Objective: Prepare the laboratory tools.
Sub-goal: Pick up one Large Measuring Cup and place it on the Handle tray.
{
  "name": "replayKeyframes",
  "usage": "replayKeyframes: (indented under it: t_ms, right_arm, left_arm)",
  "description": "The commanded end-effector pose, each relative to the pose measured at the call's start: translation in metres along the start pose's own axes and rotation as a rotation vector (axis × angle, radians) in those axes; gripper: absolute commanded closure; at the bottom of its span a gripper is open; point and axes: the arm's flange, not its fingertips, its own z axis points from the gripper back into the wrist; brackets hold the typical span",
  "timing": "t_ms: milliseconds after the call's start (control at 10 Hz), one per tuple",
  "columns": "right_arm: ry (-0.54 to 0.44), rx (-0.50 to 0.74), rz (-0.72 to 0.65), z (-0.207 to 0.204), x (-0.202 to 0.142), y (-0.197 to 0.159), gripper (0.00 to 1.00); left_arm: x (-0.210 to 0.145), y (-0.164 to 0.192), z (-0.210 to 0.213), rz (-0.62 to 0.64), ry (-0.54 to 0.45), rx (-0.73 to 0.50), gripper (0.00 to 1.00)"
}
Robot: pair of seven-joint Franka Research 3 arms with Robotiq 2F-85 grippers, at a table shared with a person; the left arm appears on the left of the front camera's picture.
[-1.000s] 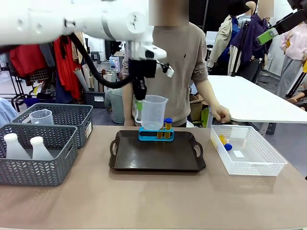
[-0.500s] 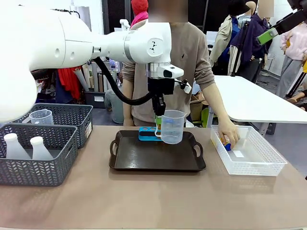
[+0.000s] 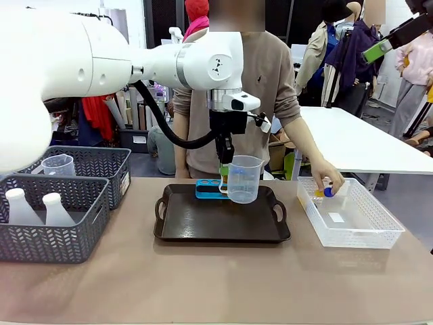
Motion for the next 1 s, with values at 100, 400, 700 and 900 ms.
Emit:
replayKeyframes:
  t_ms: [100,400,700,900]
  right_arm:
    - [-0.008,0.004,-0.002,0.000,0.002,0.002,0.00]
    - [-0.008,0.004,-0.002,0.000,0.002,0.002,0.00]
    - [-0.008,0.004,-0.002,0.000,0.002,0.002,0.00]
    - [-0.008,0.004,-0.002,0.000,0.002,0.002,0.00]
  left_arm:
    - [0.012,0.010,-0.044,-0.072,-0.008,0.042,1.00]
    - [0.024,0.023,-0.072,-0.078,0.015,0.045,1.00]
    - [0.026,0.031,-0.082,-0.076,0.011,0.049,0.95]
    - [0.025,0.032,-0.082,-0.081,0.004,0.047,0.56]
